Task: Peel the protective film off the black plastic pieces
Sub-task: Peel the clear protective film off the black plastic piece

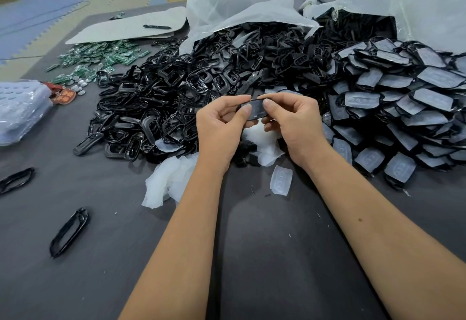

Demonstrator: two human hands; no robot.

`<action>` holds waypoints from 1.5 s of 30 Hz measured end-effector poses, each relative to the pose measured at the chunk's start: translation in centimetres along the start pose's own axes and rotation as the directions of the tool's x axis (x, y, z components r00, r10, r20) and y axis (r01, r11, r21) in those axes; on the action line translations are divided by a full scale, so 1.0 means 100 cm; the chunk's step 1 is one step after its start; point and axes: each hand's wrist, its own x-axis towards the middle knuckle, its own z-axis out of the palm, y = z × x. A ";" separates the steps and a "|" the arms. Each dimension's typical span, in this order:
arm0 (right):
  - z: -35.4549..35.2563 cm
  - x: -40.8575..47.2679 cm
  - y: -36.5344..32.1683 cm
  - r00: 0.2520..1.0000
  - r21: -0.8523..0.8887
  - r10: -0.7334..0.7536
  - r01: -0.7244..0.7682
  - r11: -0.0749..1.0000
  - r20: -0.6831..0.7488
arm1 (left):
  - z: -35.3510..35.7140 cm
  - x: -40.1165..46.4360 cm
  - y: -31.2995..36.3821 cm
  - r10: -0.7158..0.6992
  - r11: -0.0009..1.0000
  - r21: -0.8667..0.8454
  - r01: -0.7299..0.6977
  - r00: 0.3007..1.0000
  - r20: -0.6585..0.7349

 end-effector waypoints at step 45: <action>-0.001 -0.003 -0.006 0.969 -0.149 -0.188 0.212 0.966 0.163 | -0.007 0.001 0.008 -0.180 0.947 -0.276 0.168 0.984 -0.019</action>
